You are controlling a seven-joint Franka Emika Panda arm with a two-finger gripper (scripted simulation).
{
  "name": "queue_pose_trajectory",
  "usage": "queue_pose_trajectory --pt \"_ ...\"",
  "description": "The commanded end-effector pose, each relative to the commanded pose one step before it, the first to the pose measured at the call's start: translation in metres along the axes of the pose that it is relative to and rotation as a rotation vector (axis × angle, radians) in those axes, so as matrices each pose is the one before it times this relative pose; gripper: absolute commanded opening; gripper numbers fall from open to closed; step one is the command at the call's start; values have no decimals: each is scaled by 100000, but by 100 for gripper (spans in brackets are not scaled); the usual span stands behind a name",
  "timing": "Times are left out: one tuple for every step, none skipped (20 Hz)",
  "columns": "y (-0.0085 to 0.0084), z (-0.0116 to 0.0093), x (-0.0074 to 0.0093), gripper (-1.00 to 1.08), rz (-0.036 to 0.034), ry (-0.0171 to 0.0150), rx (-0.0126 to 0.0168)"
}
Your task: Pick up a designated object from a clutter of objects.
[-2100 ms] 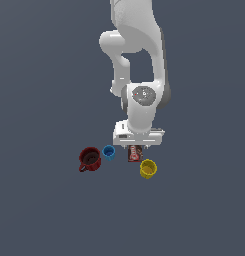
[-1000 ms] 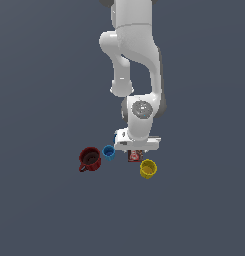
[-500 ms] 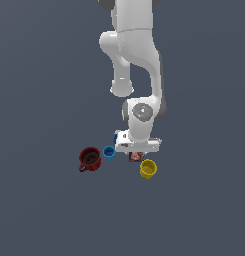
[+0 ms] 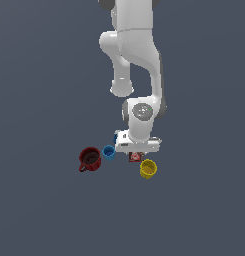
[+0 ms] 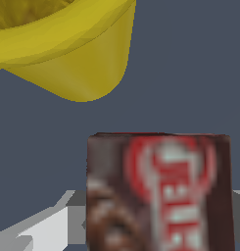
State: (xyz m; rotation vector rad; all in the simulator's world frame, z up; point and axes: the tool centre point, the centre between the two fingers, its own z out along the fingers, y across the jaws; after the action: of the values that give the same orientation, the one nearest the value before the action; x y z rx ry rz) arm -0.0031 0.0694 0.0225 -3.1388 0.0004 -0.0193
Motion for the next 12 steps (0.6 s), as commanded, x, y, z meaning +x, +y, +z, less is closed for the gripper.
queue_pose_trajectory --pt "-19 -276 -56 -100 3 37 1" --pt "-16 -199 -54 -100 0 0 0" --pt "-19 -244 -66 -100 0 0 0" --pt "-23 -288 -78 -100 0 0 0" --pt "-26 -333 -90 -100 0 0 0" --pt "-21 -344 -99 -100 17 -59 -31" --pt "-34 -423 -114 -100 0 0 0" --pt "-37 -468 -126 -100 0 0 0" --pt "-41 -513 -138 -100 0 0 0" --pt "-36 -525 -146 -100 18 -59 -31" --pt "-48 -605 -163 -100 0 0 0" --pt "-52 -651 -175 -100 0 0 0"
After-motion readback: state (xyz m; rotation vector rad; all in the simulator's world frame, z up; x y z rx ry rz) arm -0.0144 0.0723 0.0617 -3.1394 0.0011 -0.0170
